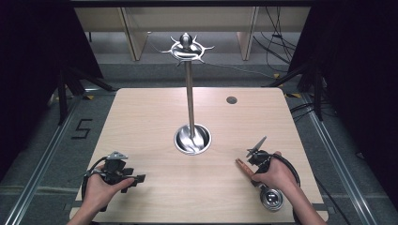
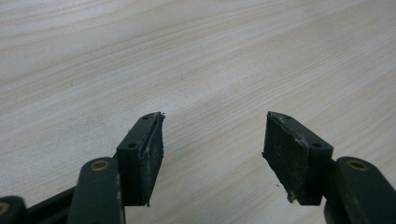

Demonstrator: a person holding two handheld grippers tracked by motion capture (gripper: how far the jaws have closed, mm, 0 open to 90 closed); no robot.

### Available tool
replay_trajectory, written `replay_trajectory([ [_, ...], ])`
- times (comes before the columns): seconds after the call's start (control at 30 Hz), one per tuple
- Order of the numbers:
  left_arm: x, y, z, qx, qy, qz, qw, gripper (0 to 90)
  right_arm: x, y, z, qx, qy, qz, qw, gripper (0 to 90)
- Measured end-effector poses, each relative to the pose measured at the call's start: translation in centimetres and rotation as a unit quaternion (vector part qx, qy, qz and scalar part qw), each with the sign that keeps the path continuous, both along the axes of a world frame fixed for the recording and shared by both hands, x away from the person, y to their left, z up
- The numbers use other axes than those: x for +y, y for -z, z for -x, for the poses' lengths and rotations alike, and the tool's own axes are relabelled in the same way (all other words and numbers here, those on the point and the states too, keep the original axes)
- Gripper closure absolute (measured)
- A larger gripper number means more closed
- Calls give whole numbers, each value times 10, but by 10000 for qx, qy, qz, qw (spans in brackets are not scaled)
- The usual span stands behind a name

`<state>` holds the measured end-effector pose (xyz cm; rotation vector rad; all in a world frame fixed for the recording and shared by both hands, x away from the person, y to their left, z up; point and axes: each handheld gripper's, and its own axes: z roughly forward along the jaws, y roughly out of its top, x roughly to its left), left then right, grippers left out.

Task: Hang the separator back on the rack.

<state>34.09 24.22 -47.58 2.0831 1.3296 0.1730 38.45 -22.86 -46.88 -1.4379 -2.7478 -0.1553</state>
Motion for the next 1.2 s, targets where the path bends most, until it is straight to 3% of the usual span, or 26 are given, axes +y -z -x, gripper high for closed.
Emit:
replay_trajectory([
  [0.1,1,0,0,10,-28,-17,10000,372,-3,-4,5,-152,146,-68,9998,694],
  [0.13,2,-1,0,1,7,1,10000,372,-8,-5,9,-309,146,-165,9993,694],
  [0.33,2,-1,0,7,-5,0,10000,372,-16,-10,17,-554,251,-404,9973,695],
  [0.37,1,0,0,12,-34,1,10000,372,-18,-9,17,-811,139,-442,9956,695],
  [0.53,2,-1,0,-3,-30,-2,10000,372,-22,-19,25,-1101,287,-626,9915,695],
  [0.57,2,-1,0,-7,-34,1,10000,372,-25,-19,24,-1314,131,-637,9892,696],
  [0.63,2,-1,0,-10,-36,2,10000,372,-26,-22,26,-1440,246,-658,9871,696],
  [0.7,2,-1,0,-12,-51,-15,10000,372,-25,-27,29,-1481,304,-782,9854,696],
  [0.73,2,-1,0,-17,-52,-14,10000,372,-23,-29,31,-1433,522,-838,9847,696],
  [0.9,2,-1,0,-30,-64,-4,10000,372,-27,-37,29,-1858,298,-939,9776,697],
  [0.97,2,-1,0,-28,-64,-2,10000,372,-23,-42,31,-1881,562,-1059,9748,697],
  [1.0,2,-1,0,-29,-63,-2,10000,372,-26,-43,30,-1998,389,-1048,9734,697],
  [1.03,2,-1,0,-36,-61,19,10000,372,-24,-47,31,-2070,493,-1117,9707,697],
  [1.07,2,-1,0,-36,-61,19,10000,372,-24,-47,31,-2070,493,-1117,9707,697],
  [1.13,2,-1,0,-36,-82,5,10000,372,-24,-50,31,-2334,526,-1188,9637,697],
  [1.17,2,-1,0,-36,-91,8,10000,372,-24,-53,32,-2281,523,-1182,9650,697],
  [1.2,2,-1,0,-50,-87,14,9999,372,-25,-55,31,-2446,375,-1235,9610,697],
])
